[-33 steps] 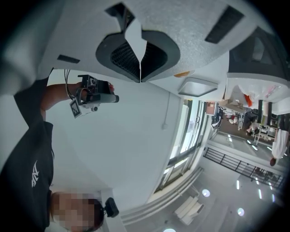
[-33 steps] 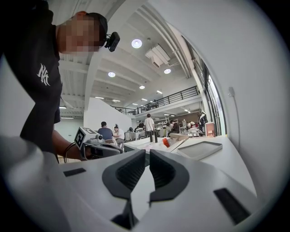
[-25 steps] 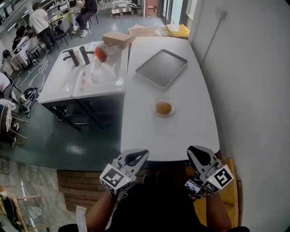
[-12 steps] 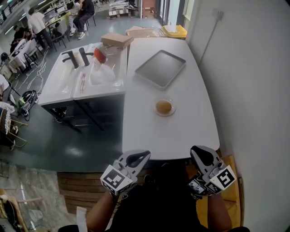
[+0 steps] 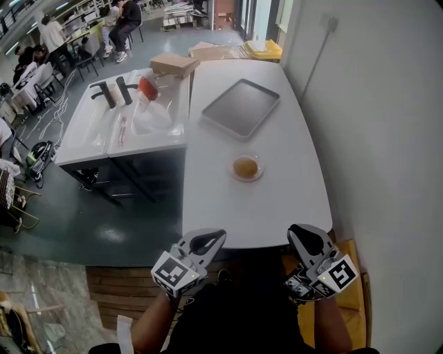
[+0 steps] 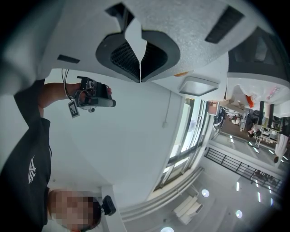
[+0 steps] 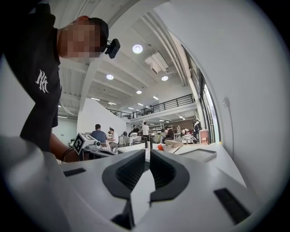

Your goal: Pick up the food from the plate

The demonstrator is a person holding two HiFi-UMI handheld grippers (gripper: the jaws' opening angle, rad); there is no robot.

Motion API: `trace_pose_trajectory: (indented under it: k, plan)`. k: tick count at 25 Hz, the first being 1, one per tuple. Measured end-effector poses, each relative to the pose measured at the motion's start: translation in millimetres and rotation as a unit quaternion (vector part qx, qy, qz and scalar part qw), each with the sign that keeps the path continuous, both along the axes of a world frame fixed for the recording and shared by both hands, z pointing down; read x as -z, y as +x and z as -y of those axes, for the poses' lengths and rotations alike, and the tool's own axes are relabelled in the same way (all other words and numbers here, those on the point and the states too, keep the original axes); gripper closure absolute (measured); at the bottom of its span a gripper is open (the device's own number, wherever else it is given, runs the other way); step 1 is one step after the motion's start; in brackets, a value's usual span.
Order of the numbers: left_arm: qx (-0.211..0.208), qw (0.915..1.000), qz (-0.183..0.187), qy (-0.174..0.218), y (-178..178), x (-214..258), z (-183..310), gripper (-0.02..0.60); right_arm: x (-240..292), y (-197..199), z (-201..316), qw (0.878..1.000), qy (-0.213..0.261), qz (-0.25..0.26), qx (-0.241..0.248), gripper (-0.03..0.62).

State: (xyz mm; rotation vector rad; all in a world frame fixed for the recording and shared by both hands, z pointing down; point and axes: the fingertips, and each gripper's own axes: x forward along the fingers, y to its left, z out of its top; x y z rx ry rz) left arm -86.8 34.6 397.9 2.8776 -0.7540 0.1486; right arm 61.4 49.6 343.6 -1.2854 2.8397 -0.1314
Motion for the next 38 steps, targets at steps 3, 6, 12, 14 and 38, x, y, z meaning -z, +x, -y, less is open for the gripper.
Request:
trace_pose_trajectory:
  k: [3, 6, 12, 14, 38]
  plan:
    - [0.001, 1.0000, 0.002, 0.001, 3.1, 0.0, 8.7, 0.572, -1.7, 0.1, 6.0, 1.000, -0.003, -0.005, 0.002, 0.589]
    - [0.006, 1.0000, 0.001, -0.004, 4.9, -0.6, 18.8, 0.572, -7.1, 0.9, 13.9, 1.000, -0.009, -0.007, 0.007, 0.588]
    - [0.013, 0.9999, 0.006, -0.003, 2.9, -2.9, 33.5, 0.572, -12.5, -3.2, 32.8, 1.000, -0.011, -0.014, 0.024, 0.569]
    - [0.017, 0.9998, 0.006, -0.004, 0.7, -3.6, 40.4, 0.572, -13.2, -5.1, 40.0, 0.999, -0.012, -0.016, 0.029, 0.560]
    - [0.043, 0.9983, 0.005, -0.038, 2.7, -25.9, 124.5, 0.572, -37.7, -27.7, 140.8, 0.996, -0.022, -0.026, 0.080, 0.487]
